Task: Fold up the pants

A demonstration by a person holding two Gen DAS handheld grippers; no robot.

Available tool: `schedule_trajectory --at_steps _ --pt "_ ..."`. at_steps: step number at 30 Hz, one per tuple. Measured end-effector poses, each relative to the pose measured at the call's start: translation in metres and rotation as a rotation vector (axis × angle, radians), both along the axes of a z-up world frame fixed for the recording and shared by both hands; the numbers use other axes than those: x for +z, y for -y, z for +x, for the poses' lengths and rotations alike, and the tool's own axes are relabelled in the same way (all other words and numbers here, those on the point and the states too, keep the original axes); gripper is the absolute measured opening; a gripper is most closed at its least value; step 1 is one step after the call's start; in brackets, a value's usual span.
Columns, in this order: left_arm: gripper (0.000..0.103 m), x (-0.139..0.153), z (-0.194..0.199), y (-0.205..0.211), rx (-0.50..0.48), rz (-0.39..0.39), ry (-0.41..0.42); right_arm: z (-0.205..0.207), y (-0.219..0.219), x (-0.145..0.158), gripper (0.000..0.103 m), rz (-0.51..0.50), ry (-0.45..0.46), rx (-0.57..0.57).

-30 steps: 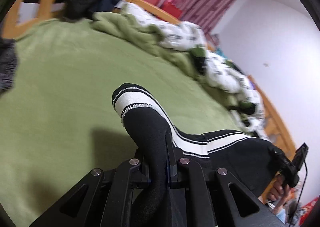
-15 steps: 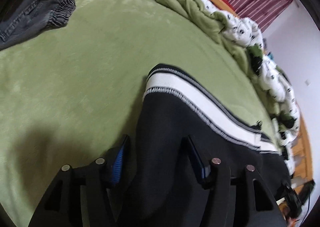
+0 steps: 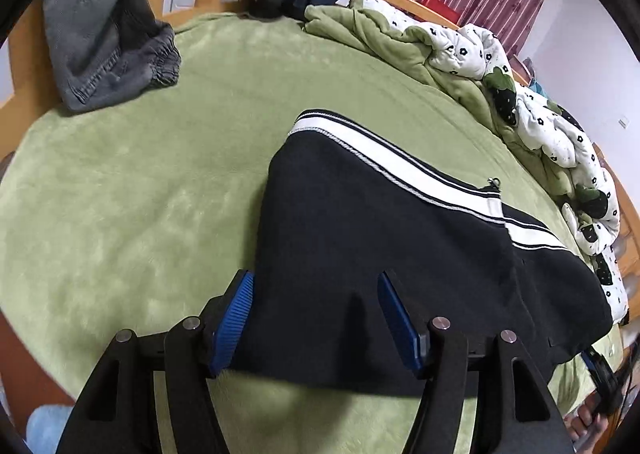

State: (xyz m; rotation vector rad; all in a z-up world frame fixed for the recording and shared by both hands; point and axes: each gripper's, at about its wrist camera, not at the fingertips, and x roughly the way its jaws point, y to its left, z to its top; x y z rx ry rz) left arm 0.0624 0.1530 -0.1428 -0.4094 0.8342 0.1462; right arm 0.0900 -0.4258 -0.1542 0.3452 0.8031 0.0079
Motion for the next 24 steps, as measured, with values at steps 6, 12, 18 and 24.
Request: schedule_trajectory --at_steps 6,12,18,24 --pt "0.062 0.018 -0.010 0.010 -0.010 -0.076 0.027 0.033 0.002 -0.023 0.055 0.151 0.014 0.036" --pt "0.062 0.028 -0.015 0.041 -0.015 -0.075 0.041 0.047 -0.004 -0.027 0.048 0.236 0.044 0.133" --pt "0.062 0.024 -0.011 0.079 -0.051 -0.050 0.007 0.037 0.007 -0.017 0.048 0.343 0.127 0.203" --pt "0.062 0.027 -0.010 0.116 -0.114 -0.016 0.008 0.038 0.001 -0.017 0.057 0.367 0.124 0.253"
